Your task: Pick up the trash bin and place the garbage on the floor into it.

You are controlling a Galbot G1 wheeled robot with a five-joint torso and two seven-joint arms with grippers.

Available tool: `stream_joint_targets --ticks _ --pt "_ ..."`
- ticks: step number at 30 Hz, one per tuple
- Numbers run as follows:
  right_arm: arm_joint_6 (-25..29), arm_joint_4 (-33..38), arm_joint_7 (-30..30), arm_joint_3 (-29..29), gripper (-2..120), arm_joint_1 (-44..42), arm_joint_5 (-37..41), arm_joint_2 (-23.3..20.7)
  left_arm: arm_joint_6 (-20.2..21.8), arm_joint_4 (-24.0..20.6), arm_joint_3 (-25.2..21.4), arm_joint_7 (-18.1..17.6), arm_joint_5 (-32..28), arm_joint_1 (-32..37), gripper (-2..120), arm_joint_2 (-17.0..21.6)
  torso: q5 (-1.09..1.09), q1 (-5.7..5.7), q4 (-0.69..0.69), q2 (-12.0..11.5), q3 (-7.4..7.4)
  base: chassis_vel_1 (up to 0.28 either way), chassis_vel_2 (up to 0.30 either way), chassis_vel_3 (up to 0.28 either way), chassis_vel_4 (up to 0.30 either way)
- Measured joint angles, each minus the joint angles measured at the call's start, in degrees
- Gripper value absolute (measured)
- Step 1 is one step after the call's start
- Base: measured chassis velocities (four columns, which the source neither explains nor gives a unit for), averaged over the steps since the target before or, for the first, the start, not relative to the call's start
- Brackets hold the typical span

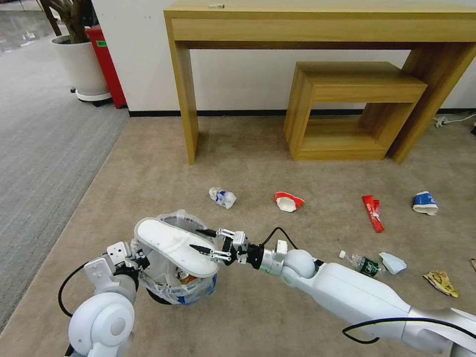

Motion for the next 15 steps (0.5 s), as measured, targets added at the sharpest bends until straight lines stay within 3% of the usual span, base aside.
stream_joint_targets --ticks 8,15 --pt "-0.6 1.4 1.0 3.0 92 -0.8 0.5 -0.9 -0.1 0.4 0.0 0.1 0.2 0.2 1 0.0 0.01 0.0 0.0 0.0 0.0 0.0 0.0 0.0 0.0" --pt "-1.1 3.6 4.4 7.8 100 -1.6 1.7 -1.5 -0.1 0.6 -0.2 0.2 0.1 -0.1 1 0.4 0.01 0.0 0.0 0.0 0.0 0.0 0.0 0.0 0.0"
